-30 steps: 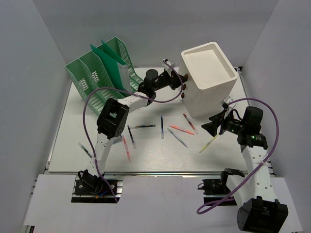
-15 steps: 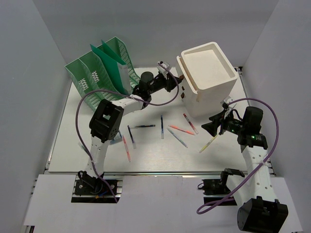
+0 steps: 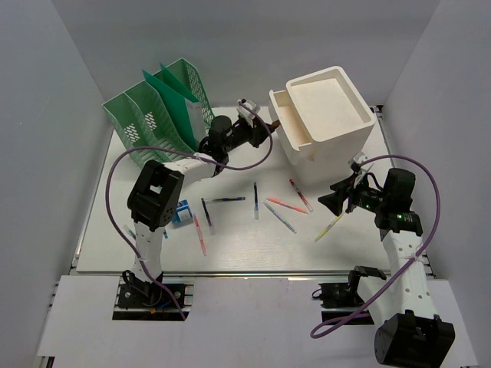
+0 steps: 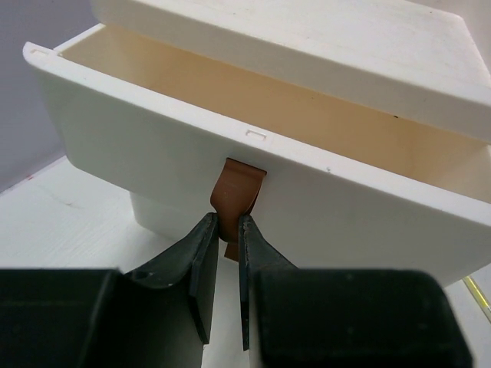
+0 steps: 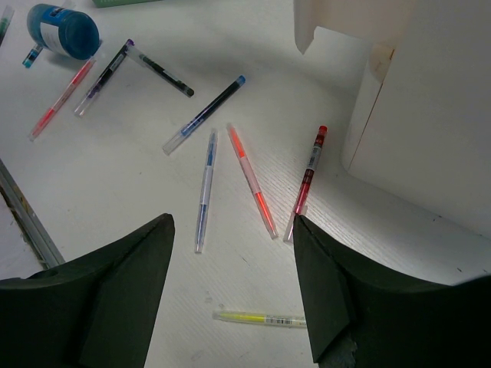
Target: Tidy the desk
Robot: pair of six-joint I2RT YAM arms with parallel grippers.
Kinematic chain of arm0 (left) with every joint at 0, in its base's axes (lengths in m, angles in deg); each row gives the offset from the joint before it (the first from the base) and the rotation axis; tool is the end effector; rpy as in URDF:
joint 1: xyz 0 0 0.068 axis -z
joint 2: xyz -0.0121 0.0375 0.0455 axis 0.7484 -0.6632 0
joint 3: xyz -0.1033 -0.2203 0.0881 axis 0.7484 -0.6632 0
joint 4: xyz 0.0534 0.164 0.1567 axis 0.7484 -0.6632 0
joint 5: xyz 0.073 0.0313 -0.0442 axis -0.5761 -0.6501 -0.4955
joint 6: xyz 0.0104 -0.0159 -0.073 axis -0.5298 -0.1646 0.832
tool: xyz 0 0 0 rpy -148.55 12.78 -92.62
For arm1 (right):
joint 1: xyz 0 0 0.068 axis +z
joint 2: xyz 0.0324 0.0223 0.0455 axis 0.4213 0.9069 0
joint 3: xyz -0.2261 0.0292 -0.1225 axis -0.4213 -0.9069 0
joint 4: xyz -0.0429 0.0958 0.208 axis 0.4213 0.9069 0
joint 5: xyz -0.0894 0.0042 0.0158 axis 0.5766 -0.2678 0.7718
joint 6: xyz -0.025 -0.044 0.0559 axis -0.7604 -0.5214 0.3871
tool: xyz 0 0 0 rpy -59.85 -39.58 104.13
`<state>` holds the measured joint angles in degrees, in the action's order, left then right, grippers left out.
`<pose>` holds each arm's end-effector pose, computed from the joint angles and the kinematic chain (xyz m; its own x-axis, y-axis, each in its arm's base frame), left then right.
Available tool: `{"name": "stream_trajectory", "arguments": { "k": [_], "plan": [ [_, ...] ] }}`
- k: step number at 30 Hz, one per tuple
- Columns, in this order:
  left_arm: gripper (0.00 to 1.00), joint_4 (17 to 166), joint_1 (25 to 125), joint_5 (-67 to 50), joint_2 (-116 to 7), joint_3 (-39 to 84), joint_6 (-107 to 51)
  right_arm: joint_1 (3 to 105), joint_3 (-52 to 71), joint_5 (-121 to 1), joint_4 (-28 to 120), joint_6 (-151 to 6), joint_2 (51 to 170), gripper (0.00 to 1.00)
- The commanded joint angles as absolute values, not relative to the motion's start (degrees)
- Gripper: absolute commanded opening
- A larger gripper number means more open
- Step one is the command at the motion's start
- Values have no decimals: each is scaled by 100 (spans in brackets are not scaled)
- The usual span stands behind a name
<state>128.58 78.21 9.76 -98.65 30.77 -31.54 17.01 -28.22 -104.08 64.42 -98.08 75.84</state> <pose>0.4008 -0.2618 0.2444 -0.1129 -0.0831 -0.9901 0.8235 0.5498 -0.1401 0.1746 0.0261 0.2674 -0.2483 -0.1658 -0.9544 -0.7169 0.6940 0.0659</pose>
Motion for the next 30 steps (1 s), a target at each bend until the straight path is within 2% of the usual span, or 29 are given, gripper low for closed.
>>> {"name": "stream_trajectory", "arguments": {
  "k": [1, 13, 14, 15, 17, 18, 22, 28, 30],
  "plan": [
    [0, 12773, 7720, 852, -9253, 2871, -3300, 1683, -2891, -10514, 6330, -9887, 7502, 69],
    [0, 12492, 7667, 554, -8910, 2571, -3335, 1692, -2926, -10531, 6410, -10001, 7537, 73],
    [5, 12448, 7667, 536, -8884, 2580, -3335, 1700, -2935, -10540, 6418, -10010, 7555, 74],
    [22, 12413, 7667, 510, -8875, 2572, -3335, 1692, -2935, -10523, 6479, -10054, 7555, 76],
    [39, 12316, 7667, 448, -8813, 2528, -3335, 1692, -2944, -10531, 6515, -10107, 7555, 78],
    [55, 12298, 7667, 404, -8735, 2493, -3344, 1709, -2935, -10557, 6541, -10124, 7555, 79],
    [80, 12097, 7667, 281, -8480, 2361, -3370, 1709, -2926, -10584, 6682, -10317, 7564, 82],
    [91, 11614, 7667, 106, -7787, 2080, -3414, 1744, -2909, -10462, 6779, -10555, 7511, 82],
    [91, 11481, 7667, 88, -7557, 1974, -3371, 1788, -2909, -10426, 6805, -10634, 7502, 81]
  ]
}}
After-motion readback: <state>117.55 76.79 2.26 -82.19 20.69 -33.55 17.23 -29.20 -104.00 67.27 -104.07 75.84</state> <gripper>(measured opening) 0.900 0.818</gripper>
